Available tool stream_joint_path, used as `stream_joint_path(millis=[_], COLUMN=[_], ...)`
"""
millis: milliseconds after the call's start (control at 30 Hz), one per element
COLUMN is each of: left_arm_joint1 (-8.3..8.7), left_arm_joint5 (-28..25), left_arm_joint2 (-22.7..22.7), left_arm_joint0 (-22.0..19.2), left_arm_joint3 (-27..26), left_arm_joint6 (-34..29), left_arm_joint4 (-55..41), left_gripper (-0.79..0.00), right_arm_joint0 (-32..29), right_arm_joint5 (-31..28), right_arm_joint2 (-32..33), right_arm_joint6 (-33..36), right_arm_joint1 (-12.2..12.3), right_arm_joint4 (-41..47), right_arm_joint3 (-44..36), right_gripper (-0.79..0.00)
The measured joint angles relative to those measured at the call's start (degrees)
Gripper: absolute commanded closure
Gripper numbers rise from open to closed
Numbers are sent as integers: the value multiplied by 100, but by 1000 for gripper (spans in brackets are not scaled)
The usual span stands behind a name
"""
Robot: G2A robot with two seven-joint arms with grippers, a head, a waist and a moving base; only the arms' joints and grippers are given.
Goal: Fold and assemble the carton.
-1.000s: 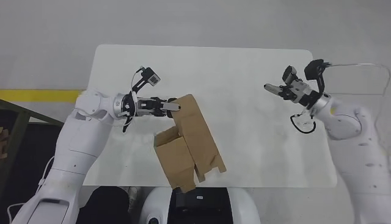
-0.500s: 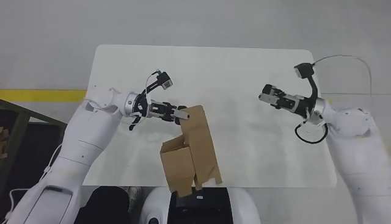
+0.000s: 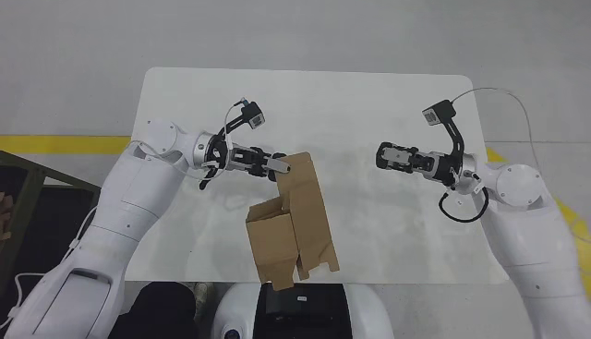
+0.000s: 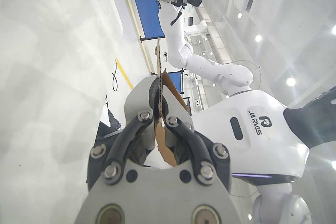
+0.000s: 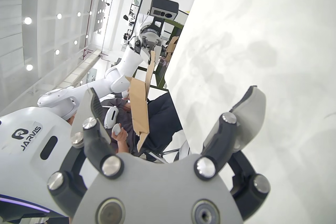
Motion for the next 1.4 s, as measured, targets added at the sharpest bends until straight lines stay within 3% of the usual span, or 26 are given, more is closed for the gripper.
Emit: stream_joint_path(millis=[300,433,700,933,967,1033,1100,1400], left_arm_joint1=[-6,-34,-281,-475,-497,-544,-584,-673], left_arm_joint5=[76,119,32,-49,-59,-86,-115,-132], left_arm_joint2=[22,137,692,1028,1071,1160,1230,1378], left_arm_joint0=[74,22,-300,-638,-674,-747,-805,-943], left_arm_joint3=[-178,-332,172,722,763,859,951,1132], left_arm_joint6=[166,117,-34,48,58,86,114,132], left_arm_joint4=[24,128,-303,-515,-512,-504,-506,-538], left_gripper=[0,0,0,0,0,0,0,0], right_arm_joint0=[-45,-106,-10,-9,-12,-9,10,95], right_arm_joint5=[66,123,-174,-88,-83,-66,-51,-7], right_arm_joint2=[-71,-341,-667,-779,-796,-844,-894,-1077], right_arm_joint6=[25,409,1202,1351,1356,1374,1388,1432], right_arm_joint1=[-5,-33,-84,-80,-79,-76,-73,-64], right_arm_joint4=[8,250,935,1213,1227,1213,1160,1027], right_arm_joint3=[-75,-211,100,61,51,37,38,126], right_gripper=[-785,-785,-785,-785,-739,-529,-388,-135])
